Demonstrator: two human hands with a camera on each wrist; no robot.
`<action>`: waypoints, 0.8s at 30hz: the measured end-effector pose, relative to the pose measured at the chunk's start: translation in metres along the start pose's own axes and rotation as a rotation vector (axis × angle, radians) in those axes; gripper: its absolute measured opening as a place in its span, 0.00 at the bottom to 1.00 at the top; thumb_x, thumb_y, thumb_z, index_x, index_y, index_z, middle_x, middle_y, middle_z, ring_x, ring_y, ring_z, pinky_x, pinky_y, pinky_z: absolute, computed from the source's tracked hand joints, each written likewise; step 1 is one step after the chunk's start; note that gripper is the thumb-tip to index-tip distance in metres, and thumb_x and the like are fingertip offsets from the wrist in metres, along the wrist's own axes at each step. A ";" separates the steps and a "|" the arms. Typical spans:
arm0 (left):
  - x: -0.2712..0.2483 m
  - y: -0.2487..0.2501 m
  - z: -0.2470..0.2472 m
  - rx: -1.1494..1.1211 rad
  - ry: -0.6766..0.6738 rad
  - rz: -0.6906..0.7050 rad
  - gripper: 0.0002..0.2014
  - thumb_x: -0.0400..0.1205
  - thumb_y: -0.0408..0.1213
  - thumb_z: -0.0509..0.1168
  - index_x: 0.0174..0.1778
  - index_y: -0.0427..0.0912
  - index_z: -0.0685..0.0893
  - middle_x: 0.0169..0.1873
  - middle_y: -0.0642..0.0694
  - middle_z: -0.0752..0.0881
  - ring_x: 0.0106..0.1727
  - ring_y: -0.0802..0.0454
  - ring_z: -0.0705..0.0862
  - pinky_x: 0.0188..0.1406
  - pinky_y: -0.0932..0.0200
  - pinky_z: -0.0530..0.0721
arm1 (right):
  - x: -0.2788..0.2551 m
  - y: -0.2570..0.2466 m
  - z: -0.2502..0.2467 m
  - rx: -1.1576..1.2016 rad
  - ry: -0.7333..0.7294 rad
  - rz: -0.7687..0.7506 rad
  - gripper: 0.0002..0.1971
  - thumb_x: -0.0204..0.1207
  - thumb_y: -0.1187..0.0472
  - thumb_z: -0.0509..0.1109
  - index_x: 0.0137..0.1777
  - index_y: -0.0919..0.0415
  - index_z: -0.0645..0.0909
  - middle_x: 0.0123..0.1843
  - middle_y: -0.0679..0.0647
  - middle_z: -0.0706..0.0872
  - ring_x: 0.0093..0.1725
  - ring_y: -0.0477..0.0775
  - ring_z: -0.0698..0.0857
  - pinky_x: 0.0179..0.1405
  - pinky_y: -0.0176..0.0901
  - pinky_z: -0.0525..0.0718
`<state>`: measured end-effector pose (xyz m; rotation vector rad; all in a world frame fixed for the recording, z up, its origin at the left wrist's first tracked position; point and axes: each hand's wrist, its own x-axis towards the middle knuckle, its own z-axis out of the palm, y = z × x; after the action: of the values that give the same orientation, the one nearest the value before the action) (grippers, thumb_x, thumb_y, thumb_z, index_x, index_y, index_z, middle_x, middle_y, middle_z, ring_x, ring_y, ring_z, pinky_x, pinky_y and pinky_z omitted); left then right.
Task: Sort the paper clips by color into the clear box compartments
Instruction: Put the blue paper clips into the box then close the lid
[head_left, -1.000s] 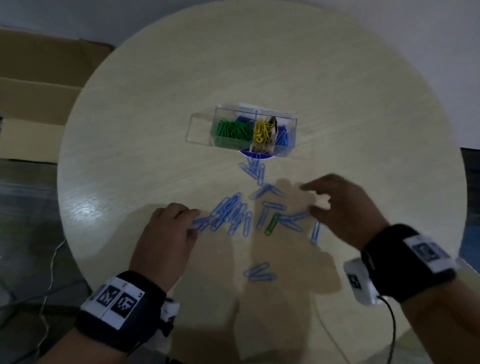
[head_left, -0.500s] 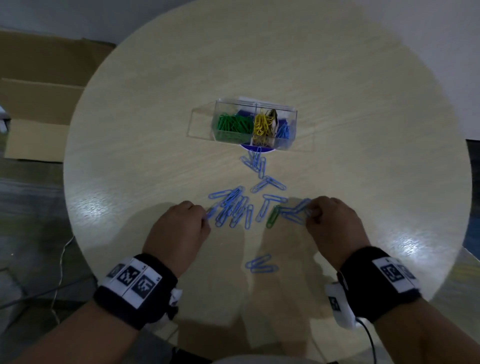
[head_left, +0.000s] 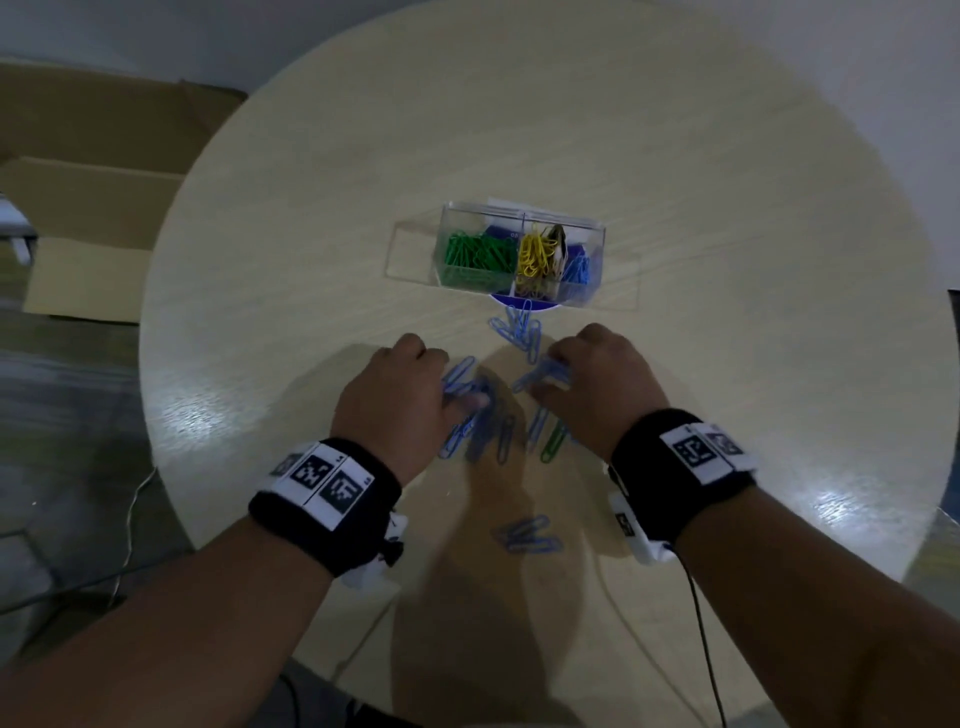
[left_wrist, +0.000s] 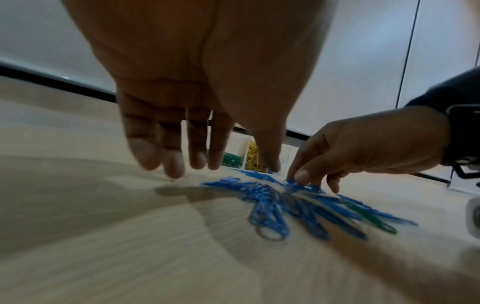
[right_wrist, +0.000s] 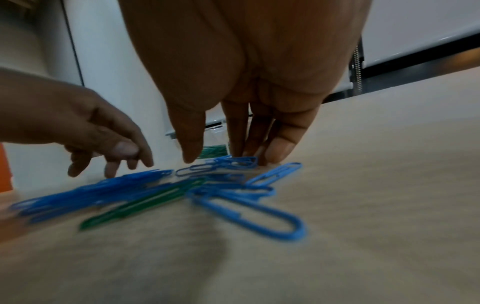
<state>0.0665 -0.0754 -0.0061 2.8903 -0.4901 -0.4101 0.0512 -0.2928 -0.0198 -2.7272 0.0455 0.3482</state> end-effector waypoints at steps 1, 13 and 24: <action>-0.002 0.004 0.001 0.037 -0.031 -0.010 0.25 0.76 0.64 0.64 0.54 0.45 0.83 0.49 0.44 0.79 0.50 0.39 0.80 0.40 0.46 0.82 | -0.002 -0.003 0.002 -0.007 -0.013 -0.002 0.17 0.68 0.47 0.73 0.51 0.58 0.85 0.46 0.62 0.81 0.47 0.67 0.80 0.47 0.50 0.78; -0.005 0.007 0.008 0.058 -0.016 0.076 0.03 0.78 0.37 0.68 0.42 0.43 0.83 0.40 0.42 0.82 0.40 0.36 0.82 0.29 0.51 0.75 | 0.002 -0.027 0.008 -0.072 -0.129 -0.137 0.10 0.70 0.60 0.70 0.52 0.57 0.84 0.50 0.60 0.81 0.49 0.66 0.82 0.47 0.52 0.82; 0.028 0.029 -0.033 -0.277 0.144 0.035 0.09 0.83 0.48 0.63 0.42 0.48 0.82 0.37 0.50 0.81 0.40 0.44 0.81 0.37 0.52 0.77 | -0.019 0.006 -0.022 0.106 0.033 0.006 0.07 0.70 0.55 0.67 0.44 0.54 0.84 0.43 0.55 0.86 0.44 0.61 0.84 0.41 0.47 0.79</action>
<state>0.0928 -0.1077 0.0252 2.6163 -0.4223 -0.2407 0.0370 -0.3067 0.0022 -2.6279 0.0784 0.2944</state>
